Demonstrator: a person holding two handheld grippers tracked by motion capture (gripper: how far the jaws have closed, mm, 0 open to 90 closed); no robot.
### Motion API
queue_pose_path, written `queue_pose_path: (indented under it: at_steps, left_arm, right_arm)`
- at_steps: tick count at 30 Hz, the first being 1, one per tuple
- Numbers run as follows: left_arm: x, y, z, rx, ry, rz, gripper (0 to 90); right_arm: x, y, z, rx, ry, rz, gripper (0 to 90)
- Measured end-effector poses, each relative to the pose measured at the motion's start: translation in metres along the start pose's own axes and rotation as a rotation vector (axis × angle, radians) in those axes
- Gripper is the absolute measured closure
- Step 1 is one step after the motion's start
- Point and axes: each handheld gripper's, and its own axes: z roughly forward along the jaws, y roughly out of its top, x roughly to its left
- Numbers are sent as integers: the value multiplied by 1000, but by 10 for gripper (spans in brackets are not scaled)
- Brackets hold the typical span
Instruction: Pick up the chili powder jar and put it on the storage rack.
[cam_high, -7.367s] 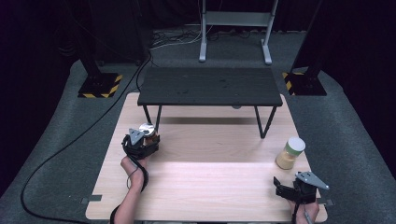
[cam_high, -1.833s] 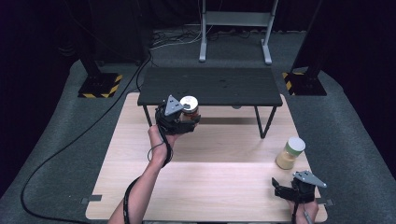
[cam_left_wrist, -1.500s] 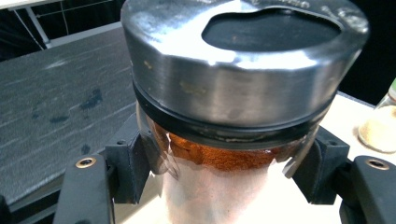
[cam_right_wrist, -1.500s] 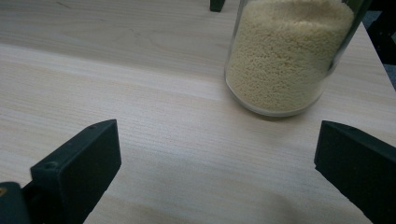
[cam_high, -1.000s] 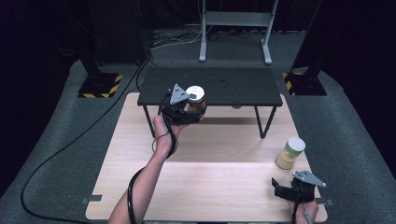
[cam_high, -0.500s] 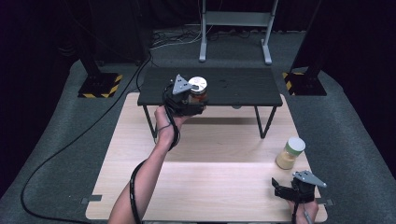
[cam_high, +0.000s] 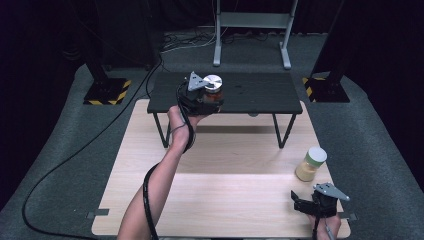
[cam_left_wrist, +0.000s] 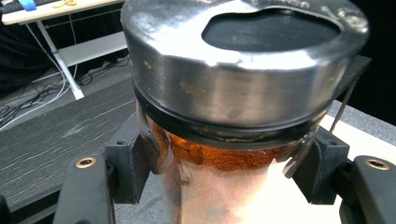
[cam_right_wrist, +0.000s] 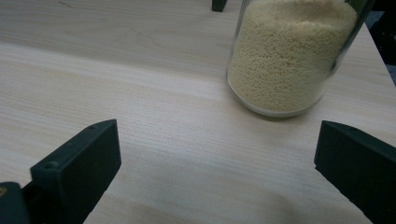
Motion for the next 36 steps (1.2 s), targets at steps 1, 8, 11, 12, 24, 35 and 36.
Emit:
queue_pose_path:
  at_steps: [1,8,11,12,24,35,36]
  left_arm:
    - [1,0,1,1,1,-6,314]
    - [6,6,10,28,18,-24,314]
    - [9,7,14,37,23,-32,314]
    - [10,8,15,42,23,-34,314]
    - [16,9,23,73,24,-53,314]
    - [22,2,23,51,8,-76,313]
    - [22,2,23,51,7,-75,313]
  right_arm:
    - [0,0,0,0,0,0,0]
    - [0,0,0,0,1,-2,0]
    - [-1,0,0,0,3,0,0]
    - [0,0,0,1,2,-1,0]
    - [-1,0,0,1,3,-2,0]
    - [0,1,0,4,2,-3,0]
    - [0,1,0,4,2,-4,0]
